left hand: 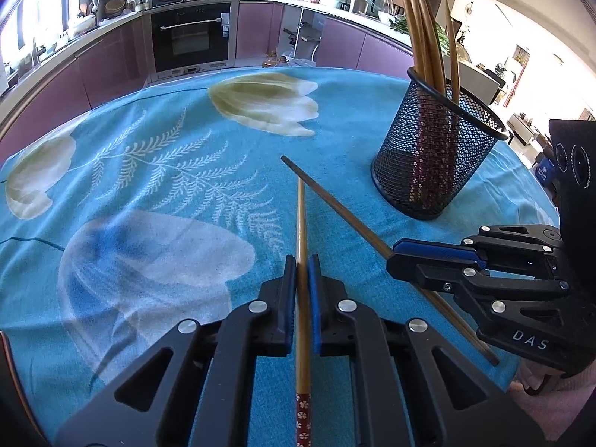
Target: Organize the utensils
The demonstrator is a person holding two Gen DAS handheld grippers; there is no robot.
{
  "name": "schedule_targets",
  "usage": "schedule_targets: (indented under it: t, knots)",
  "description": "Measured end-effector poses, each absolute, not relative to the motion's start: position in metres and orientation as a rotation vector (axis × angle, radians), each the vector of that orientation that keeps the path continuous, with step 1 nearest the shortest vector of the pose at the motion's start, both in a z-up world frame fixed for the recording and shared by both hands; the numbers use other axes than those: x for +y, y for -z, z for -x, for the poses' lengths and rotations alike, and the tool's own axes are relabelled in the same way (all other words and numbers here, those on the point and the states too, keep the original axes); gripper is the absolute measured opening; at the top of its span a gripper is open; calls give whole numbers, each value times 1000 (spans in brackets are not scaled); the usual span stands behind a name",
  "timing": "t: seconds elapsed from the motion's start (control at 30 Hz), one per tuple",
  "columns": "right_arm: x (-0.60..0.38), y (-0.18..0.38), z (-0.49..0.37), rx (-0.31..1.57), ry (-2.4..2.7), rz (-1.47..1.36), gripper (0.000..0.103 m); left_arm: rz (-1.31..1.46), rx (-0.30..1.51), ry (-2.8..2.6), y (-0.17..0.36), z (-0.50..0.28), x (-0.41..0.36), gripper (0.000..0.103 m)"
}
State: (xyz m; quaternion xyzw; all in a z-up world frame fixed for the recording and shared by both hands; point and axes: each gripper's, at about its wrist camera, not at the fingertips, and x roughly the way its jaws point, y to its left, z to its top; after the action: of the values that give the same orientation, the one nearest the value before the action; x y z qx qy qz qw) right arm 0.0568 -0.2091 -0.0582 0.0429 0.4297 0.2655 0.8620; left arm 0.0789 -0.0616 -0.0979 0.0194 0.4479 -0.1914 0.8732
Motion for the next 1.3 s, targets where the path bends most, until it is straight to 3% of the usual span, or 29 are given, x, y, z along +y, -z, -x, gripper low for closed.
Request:
schedule_targets:
  t: [0.4,0.67,1.3]
  knots:
    - [-193,65,-62,918,-541,-17,9,-93,952,416,101,-80,-70,10]
    - [-196,66,-63,907,-537,-33,6,-99,947,403,100,-81,-74,8]
    - [-229,20,-43,758,-576,-128,6,8,868,495,62,-66,-65,7]
